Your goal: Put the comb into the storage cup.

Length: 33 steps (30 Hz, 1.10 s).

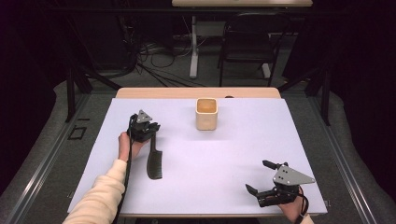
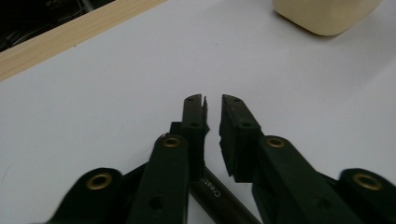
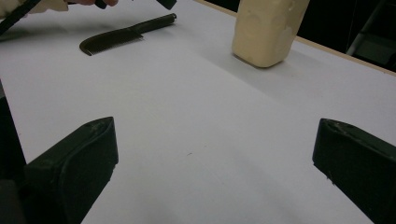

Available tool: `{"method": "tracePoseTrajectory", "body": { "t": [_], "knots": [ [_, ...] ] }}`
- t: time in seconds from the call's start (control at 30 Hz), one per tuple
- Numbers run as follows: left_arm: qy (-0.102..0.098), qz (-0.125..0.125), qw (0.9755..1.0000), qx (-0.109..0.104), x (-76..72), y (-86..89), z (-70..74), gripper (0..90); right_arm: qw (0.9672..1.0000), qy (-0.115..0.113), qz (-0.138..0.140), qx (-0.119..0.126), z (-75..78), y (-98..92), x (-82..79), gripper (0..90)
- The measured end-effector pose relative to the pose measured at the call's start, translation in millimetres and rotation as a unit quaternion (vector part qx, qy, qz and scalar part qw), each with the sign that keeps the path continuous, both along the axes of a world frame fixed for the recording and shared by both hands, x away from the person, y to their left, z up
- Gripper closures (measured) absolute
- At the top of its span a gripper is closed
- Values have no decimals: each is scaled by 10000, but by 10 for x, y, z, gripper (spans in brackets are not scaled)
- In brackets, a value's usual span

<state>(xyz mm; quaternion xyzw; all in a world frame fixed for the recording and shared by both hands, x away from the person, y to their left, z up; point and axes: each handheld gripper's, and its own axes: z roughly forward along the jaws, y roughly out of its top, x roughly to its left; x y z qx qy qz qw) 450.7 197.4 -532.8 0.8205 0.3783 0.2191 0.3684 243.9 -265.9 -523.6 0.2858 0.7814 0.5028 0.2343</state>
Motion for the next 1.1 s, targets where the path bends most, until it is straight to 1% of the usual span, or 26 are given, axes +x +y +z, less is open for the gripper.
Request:
{"method": "tracePoseTrajectory", "body": {
  "t": [0.13, 0.17, 0.23, 0.37, 0.5, 0.53, 0.77, 0.8, 0.93, 1.1],
  "knots": [
    [76, -5, 10000, 50, 79, -14, -41, 897, 10000, 1, 4, -6, -2, 1, 4, 0],
    [74, 19, 9999, 102, 96, -23, -51, 898, 10000, 6, 5, -3, -3, 1, 2, 0],
    [96, 15, 9999, 135, 131, -34, -64, 899, 10000, 5, 0, -1, -1, -1, 2, 0],
    [93, 101, 9997, 185, 200, -57, -100, 900, 10000, 3, -3, -4, -1, -1, 0, 0],
    [106, 129, 9992, 353, 243, -71, -145, 900, 10000, 3, 2, -7, -1, -2, -3, 0],
    [110, 137, 9992, 346, 249, -73, -158, 900, 10000, 0, 2, -7, 0, -3, -3, 0],
    [143, 162, 9984, 530, 266, -59, -183, 899, 10000, 12, -1, -19, -3, 0, 0, 0],
    [140, 183, 9985, 506, 268, -57, -189, 899, 10000, 16, -3, -19, -3, 0, -2, 0],
    [188, 154, 9980, 584, 276, -26, -189, 899, 10000, -1, 27, -4, 0, -2, -5, 0],
    [211, 218, 9978, 595, 278, 4, -192, 899, 10000, 11, 25, -12, 0, -3, -4, 0]
  ]
}}
